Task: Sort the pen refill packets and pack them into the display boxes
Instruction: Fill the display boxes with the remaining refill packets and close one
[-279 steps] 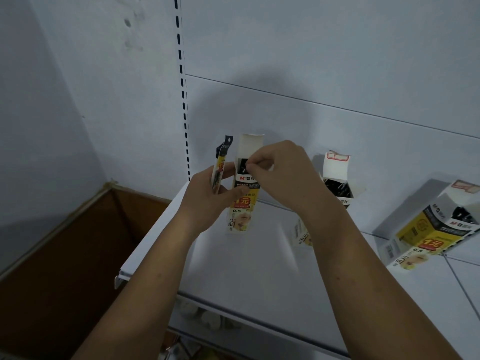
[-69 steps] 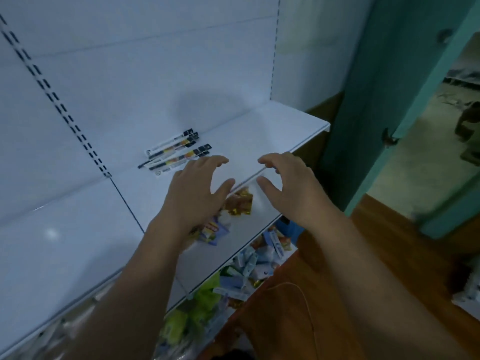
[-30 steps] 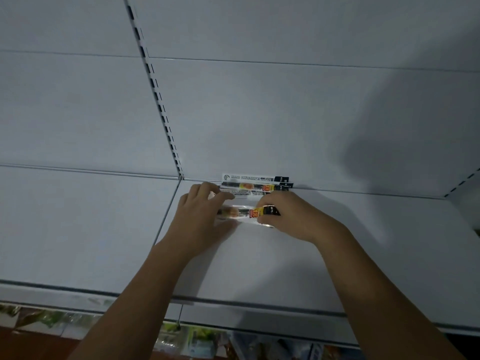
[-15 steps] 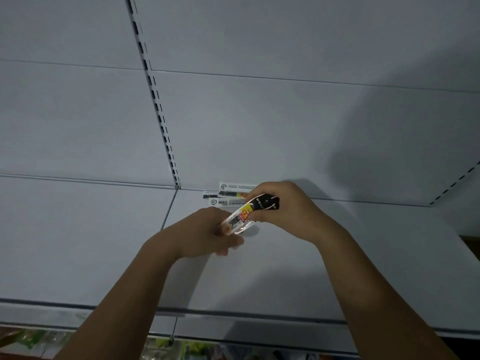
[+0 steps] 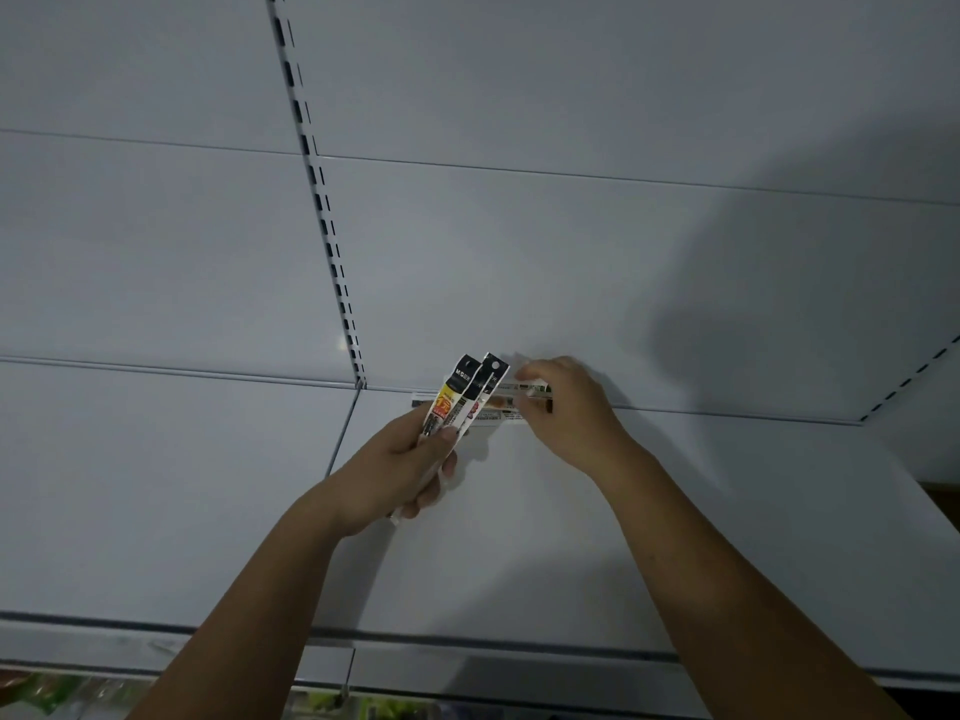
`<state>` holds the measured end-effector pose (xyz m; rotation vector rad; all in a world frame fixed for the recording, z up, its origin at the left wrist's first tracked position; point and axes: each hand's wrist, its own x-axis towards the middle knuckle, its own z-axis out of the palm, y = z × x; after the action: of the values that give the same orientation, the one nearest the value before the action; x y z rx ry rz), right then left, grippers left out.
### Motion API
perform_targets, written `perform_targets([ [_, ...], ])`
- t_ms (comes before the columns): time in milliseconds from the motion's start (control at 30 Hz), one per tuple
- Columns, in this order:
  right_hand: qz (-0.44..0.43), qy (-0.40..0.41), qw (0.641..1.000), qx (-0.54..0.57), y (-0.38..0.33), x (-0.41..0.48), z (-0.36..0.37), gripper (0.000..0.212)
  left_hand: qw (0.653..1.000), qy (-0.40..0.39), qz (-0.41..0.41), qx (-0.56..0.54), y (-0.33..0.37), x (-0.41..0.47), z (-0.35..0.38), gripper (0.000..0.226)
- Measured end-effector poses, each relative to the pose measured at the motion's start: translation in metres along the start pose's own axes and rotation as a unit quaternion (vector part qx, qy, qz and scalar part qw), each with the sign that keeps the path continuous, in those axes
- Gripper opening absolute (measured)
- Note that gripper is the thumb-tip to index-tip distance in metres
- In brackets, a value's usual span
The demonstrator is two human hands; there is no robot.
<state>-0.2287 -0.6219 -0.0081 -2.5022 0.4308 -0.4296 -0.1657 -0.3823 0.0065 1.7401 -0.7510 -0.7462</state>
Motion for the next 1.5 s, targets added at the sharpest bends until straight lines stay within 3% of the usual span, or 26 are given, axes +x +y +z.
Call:
perform_targets([
  [200,0.009,-0.068,0.99,-0.122,0.0,0.007,0.02,0.033,0.998,0.061,0.015,0.005,0.0,-0.002,-0.004,0.028],
  [400,-0.029,-0.073,0.99,-0.117,0.004,0.0,0.023,0.01,0.992,0.122,0.017,-0.025,-0.01,-0.001,-0.011,0.021],
  [533,-0.046,-0.033,0.993,-0.105,0.007,-0.006,0.017,0.024,0.988,0.154,0.019,-0.004,-0.012,0.0,-0.012,0.016],
  [733,-0.091,-0.024,0.993,-0.07,0.002,-0.018,-0.014,0.024,0.983,0.179,0.005,-0.041,-0.011,0.001,-0.015,0.007],
  [967,-0.2,-0.03,0.979,-0.002,-0.02,-0.025,-0.04,0.019,0.988,0.149,0.01,-0.049,0.006,0.009,-0.005,0.026],
  [1100,-0.18,-0.07,0.981,0.033,-0.034,-0.021,-0.044,0.012,0.994,0.103,0.019,-0.004,0.016,0.01,0.002,0.032],
  [1167,-0.162,-0.066,0.983,0.06,-0.04,-0.019,-0.046,0.01,0.995,0.088,-0.001,0.041,0.017,0.01,0.004,0.045],
  [1267,-0.188,-0.055,0.978,0.075,-0.045,-0.017,-0.047,0.012,0.996,0.068,-0.009,0.061,0.017,0.009,0.006,0.044],
  [1500,-0.178,-0.111,0.965,0.16,-0.048,-0.024,-0.048,0.012,0.989,0.086,-0.02,0.12,0.014,0.009,-0.002,0.067],
])
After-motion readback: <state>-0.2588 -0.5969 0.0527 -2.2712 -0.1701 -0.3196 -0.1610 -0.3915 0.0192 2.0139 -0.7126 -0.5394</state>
